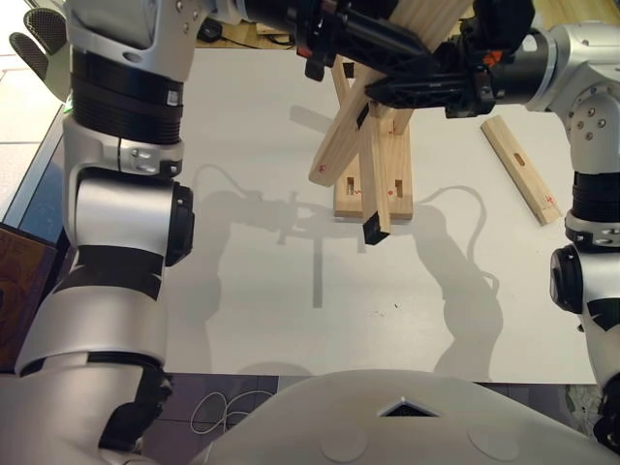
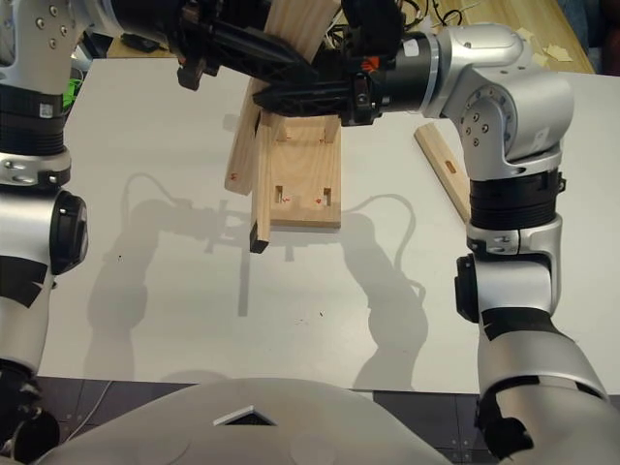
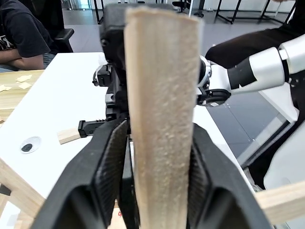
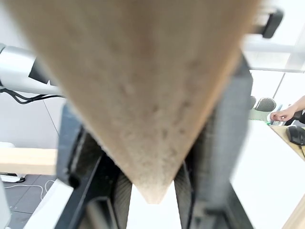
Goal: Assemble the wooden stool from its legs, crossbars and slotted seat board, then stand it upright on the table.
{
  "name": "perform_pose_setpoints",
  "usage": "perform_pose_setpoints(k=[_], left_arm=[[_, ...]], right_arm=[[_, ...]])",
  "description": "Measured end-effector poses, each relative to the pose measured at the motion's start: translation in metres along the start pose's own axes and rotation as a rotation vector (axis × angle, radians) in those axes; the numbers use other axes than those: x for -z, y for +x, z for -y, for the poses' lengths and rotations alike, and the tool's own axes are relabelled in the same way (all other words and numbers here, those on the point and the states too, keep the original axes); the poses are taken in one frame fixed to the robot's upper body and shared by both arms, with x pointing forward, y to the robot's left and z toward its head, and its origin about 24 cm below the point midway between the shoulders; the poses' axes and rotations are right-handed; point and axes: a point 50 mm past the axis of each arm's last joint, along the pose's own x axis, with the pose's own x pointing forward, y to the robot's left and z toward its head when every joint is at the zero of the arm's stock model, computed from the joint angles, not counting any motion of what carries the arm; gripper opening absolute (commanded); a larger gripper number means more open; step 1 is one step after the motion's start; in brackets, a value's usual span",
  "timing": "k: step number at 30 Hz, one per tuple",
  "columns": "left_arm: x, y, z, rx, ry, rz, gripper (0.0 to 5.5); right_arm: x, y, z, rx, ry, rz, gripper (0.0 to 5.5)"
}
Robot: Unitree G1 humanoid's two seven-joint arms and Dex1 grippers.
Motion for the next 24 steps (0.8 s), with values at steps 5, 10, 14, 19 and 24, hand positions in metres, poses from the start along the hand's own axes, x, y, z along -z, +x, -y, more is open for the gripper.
perform_pose_setpoints(k=[5, 10, 14, 19, 24], left_arm=[[0.002, 0.000, 0.000, -0.004, 0.006, -0.027, 1.25], [0.004, 0.001, 0.001, 0.002, 0.005, -0.027, 1.25], [0.007, 0.003, -0.002, -0.008, -0.014, -0.015, 1.20], [0.008, 0.001, -0.007, -0.044, -0.035, 0.016, 1.07], [0.009, -0.002, -0.011, -0.085, -0.047, 0.031, 1.03]], right_arm=[[0.003, 0.001, -0.001, 0.017, 0.019, -0.011, 1.03], [0.005, 0.001, -0.003, 0.017, 0.022, -0.014, 1.03], [0.008, 0.000, -0.004, 0.038, 0.028, -0.010, 1.03], [0.009, -0.001, -0.001, 0.091, 0.031, 0.016, 1.03], [0.009, 0.002, 0.002, 0.108, 0.033, 0.044, 2.14]])
